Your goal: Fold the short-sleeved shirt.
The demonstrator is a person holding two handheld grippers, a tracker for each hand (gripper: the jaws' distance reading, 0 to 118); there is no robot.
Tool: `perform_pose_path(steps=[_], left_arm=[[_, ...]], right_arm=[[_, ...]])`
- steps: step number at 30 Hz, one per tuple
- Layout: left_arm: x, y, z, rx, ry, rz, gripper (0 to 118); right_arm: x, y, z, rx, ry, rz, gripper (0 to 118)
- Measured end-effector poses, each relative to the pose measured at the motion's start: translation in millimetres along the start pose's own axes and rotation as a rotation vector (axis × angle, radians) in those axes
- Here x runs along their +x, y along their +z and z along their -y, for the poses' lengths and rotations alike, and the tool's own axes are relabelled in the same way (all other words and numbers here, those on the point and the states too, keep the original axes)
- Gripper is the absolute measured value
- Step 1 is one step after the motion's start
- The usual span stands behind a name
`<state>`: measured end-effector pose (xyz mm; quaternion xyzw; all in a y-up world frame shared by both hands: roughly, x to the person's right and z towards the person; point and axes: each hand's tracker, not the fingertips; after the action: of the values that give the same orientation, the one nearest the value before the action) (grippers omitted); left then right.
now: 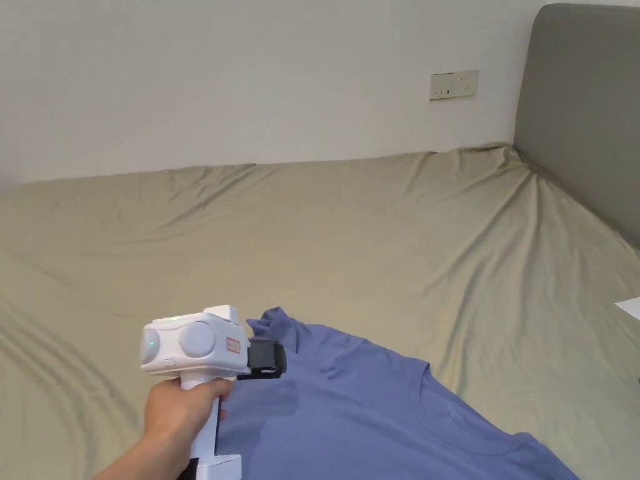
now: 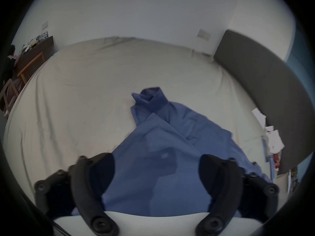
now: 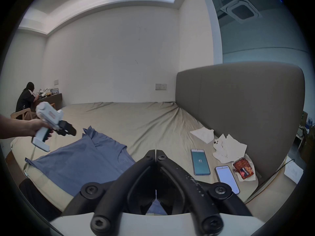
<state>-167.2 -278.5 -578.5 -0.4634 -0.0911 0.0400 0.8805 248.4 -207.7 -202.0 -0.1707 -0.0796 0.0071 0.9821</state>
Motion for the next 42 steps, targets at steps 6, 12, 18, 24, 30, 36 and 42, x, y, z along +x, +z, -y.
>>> perform_pose_path(steps=[6,12,18,24,30,36,42], left_arm=[[26,-79,-36,-0.061,0.070,-0.062,88],[36,-106,-41,-0.143,-0.010,-0.124,40],[37,-105,-33,-0.143,0.005,-0.133,6],[40,-74,-33,-0.105,-0.017,-0.105,4],[36,-19,-24,-0.050,-0.003,-0.028,4],[32,39,-6,0.001,-0.023,0.045,4],[27,64,7,0.012,-0.049,0.061,4]], right_arm=[[17,-13,8,-0.045,0.027,0.040,0],[30,-18,11,-0.064,0.017,0.046,0],[34,-17,11,-0.062,0.003,0.047,0],[47,-23,14,-0.139,0.023,0.100,0],[102,-64,37,-0.437,-0.282,0.069,1],[134,-121,77,-0.585,-0.463,0.062,84],[114,-156,92,-0.719,-0.363,0.033,82]])
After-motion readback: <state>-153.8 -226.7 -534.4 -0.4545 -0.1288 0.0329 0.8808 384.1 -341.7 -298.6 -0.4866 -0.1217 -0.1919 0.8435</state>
